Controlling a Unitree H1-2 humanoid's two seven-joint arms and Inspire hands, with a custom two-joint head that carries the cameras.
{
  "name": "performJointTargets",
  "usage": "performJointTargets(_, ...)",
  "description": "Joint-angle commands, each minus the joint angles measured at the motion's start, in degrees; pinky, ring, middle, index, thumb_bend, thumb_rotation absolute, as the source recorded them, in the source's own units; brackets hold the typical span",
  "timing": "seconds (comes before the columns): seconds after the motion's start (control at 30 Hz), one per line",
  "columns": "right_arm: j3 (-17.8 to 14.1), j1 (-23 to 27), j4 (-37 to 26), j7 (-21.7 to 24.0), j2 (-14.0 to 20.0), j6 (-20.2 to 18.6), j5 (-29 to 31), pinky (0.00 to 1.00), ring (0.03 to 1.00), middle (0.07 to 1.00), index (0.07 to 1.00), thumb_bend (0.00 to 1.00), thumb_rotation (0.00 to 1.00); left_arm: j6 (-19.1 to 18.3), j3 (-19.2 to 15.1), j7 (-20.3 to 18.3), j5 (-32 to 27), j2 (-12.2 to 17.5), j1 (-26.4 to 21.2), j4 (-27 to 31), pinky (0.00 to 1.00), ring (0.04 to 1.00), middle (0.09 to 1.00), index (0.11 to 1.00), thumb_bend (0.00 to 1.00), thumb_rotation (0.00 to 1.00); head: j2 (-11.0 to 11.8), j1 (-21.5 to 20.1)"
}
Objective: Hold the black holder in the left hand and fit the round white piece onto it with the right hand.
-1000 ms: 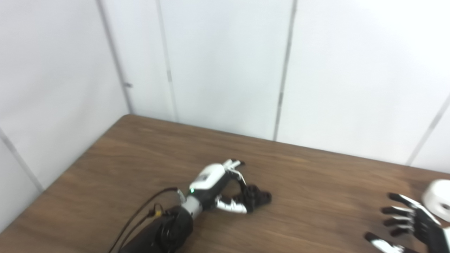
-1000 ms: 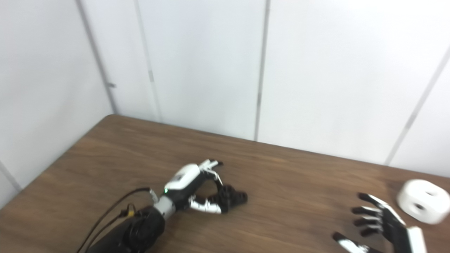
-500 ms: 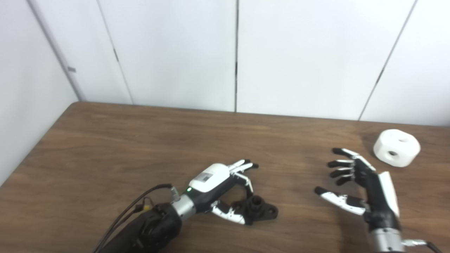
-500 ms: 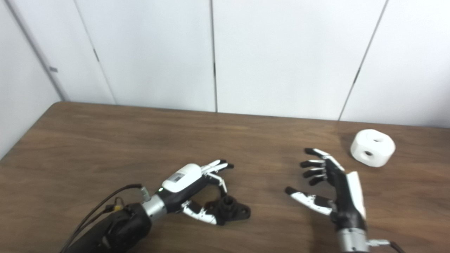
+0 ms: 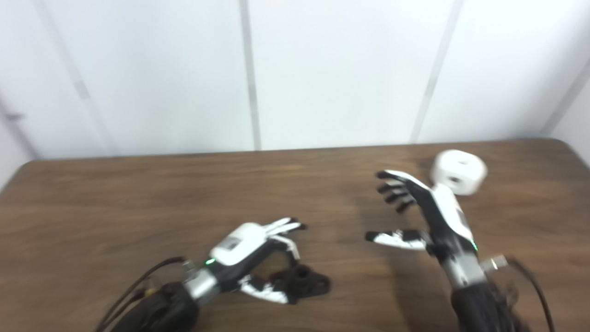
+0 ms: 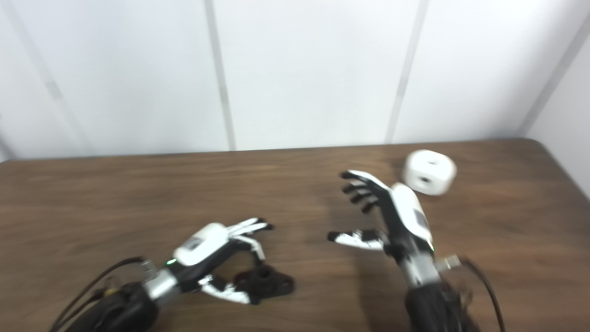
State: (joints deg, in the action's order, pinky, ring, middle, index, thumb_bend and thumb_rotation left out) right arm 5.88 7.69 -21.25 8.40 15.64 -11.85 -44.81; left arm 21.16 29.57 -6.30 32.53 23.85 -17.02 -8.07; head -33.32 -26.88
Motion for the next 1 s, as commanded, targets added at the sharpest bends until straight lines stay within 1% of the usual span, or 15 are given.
performJointTargets(0.0,1.0,5.5,-3.6,5.8,2.8,-3.7,-11.2,0.57,0.728,0.789,0.797,0.73,0.23,0.3,1.2,-3.8,2.9,2.7,2.0,-2.8,0.8,0.936,0.913,0.488,0.52,0.06,2.3,-4.6)
performJointTargets(0.03,1.5,6.8,-3.8,7.9,3.7,-4.7,-14.7,0.59,0.74,0.794,0.786,0.74,0.22,0.9,1.0,-3.5,3.0,2.9,2.1,-3.3,0.79,0.929,0.91,0.488,0.52,0.06,3.1,-6.1)
performJointTargets(0.07,1.7,8.2,-4.0,10.1,4.5,-5.7,-18.3,0.61,0.747,0.798,0.781,0.74,0.22,1.3,0.9,-3.2,3.1,3.1,2.2,-3.7,0.78,0.925,0.909,0.488,0.52,0.06,3.4,-6.6)
performJointTargets(0.1,1.8,9.8,-4.0,13.5,5.3,-6.9,-22.3,0.64,0.757,0.804,0.782,0.75,0.22,1.8,0.8,-2.9,3.2,3.2,2.4,-4.2,0.78,0.923,0.908,0.488,0.52,0.06,4.3,-8.5)
performJointTargets(0.17,1.3,13.1,-4.0,21.3,6.2,-9.0,-30.1,0.76,0.811,0.844,0.81,0.78,0.28,3.1,0.6,-2.0,3.5,3.4,2.6,-5.6,0.78,0.924,0.906,0.489,0.52,0.05,5.3,-10.7)
performJointTargets(0.2,0.9,14.5,-3.7,24.5,6.3,-9.6,-33.2,0.79,0.827,0.856,0.819,0.8,0.32,3.6,0.5,-1.7,3.5,3.5,2.7,-6.3,0.77,0.926,0.909,0.489,0.52,0.05,6.0,-12.0)
performJointTargets(0.27,-0.1,17.3,-2.5,30.0,6.9,-9.8,-38.3,0.85,0.863,0.886,0.849,0.89,0.46,5.0,0.6,-0.6,3.5,3.7,2.5,-7.6,0.76,0.929,0.913,0.489,0.52,0.05,6.8,-13.2)
performJointTargets(0.33,-1.3,19.8,-0.7,34.8,7.8,-9.1,-42.6,0.88,0.896,0.918,0.882,0.96,0.54,5.3,0.8,-0.5,4.1,3.8,2.4,-8.2,0.75,0.932,0.918,0.489,0.52,0.05,7.7,-14.1)
performJointTargets(0.4,-2.3,21.7,1.2,37.4,9.1,-8.2,-44.8,0.88,0.92,0.942,0.895,0.99,0.55,5.1,0.9,-0.8,4.2,3.9,2.3,-8.3,0.77,0.944,0.926,0.489,0.52,0.05,8.2,-14.7)
performJointTargets(0.47,-3.4,23.0,2.8,37.7,10.5,-7.3,-43.5,0.87,0.936,0.957,0.906,1.0,0.51,5.2,0.9,-0.9,3.8,4.0,2.2,-8.5,0.77,0.951,0.928,0.489,0.52,0.05,8.3,-14.8)
performJointTargets(0.57,-4.7,23.9,7.1,33.6,13.3,-5.4,-38.2,0.88,0.955,0.973,0.931,1.0,0.51,5.5,1.2,0.2,3.7,3.8,2.1,-9.3,0.76,0.946,0.921,0.489,0.52,0.06,8.6,-15.2)
performJointTargets(0.63,-4.8,24.7,9.8,32.8,14.8,-4.9,-36.4,0.9,0.973,0.985,0.945,1.0,0.51,5.6,1.5,0.7,3.8,3.7,2.1,-9.8,0.75,0.944,0.919,0.488,0.52,0.06,8.7,-15.2)
performJointTargets(0.73,-4.2,26.1,13.4,32.7,16.7,-4.8,-35.2,0.92,0.988,0.996,0.948,1.0,0.5,5.7,2.1,1.4,3.6,3.8,2.1,-10.2,0.75,0.949,0.918,0.488,0.52,0.06,8.7,-15.2)
performJointTargets(0.83,-3.3,26.9,15.4,33.2,17.8,-5.3,-34.9,0.92,0.999,1.0,0.949,1.0,0.49,5.7,2.8,2.2,3.2,4.0,2.1,-10.3,0.75,0.951,0.916,0.488,0.52,0.06,9.0,-15.2)
performJointTargets(0.97,-1.9,28.6,19.5,34.8,18.7,-5.9,-33.7,0.92,1.0,1.0,0.937,1.0,0.48,5.5,2.6,1.4,3.3,3.9,2.4,-9.7,0.76,0.963,0.925,0.488,0.52,0.06,8.8,-14.6)
